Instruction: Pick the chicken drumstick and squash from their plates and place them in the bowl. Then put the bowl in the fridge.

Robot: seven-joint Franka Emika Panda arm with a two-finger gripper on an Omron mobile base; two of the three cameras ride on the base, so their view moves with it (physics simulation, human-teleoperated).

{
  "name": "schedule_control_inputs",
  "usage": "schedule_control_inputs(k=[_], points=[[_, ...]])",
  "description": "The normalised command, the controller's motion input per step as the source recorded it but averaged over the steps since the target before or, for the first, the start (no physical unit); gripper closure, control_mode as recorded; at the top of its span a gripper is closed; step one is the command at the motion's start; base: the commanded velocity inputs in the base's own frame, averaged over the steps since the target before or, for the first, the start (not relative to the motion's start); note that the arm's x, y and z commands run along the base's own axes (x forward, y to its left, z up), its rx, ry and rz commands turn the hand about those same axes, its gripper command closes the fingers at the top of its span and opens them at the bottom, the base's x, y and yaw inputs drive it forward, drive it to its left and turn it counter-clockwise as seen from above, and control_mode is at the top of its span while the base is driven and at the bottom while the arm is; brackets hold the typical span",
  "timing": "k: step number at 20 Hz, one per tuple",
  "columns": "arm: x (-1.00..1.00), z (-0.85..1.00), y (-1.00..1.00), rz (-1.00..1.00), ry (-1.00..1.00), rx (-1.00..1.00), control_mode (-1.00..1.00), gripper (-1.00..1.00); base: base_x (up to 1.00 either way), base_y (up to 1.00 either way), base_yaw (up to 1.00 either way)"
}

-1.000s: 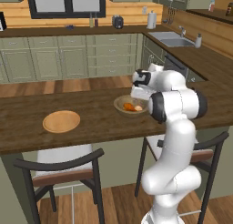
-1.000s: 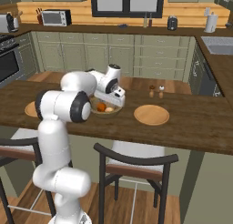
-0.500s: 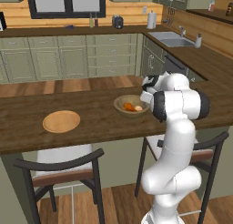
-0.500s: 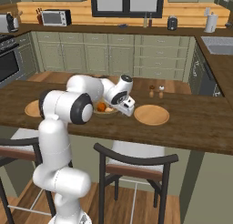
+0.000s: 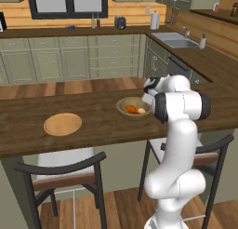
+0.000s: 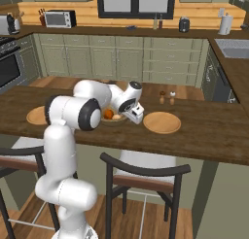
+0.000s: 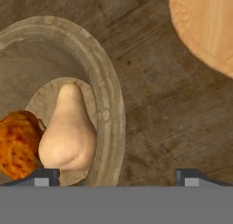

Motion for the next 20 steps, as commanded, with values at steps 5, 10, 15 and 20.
schedule_control_inputs(k=[5, 10, 15, 20], points=[[0.17, 0.0, 0.0, -0.05, 0.0, 0.03, -1.0, -1.0, 0.0, 0.0, 0.0], [0.01, -0.15, 0.0, -0.01, 0.0, 0.01, -1.0, -1.0, 0.0, 0.0, 0.0], [0.0, -0.23, 0.0, 0.0, 0.0, 0.0, -1.0, -1.0, 0.0, 0.0, 0.0], [0.0, -0.05, 0.0, 0.0, 0.0, 0.0, -1.0, -1.0, 0.0, 0.0, 0.0]])
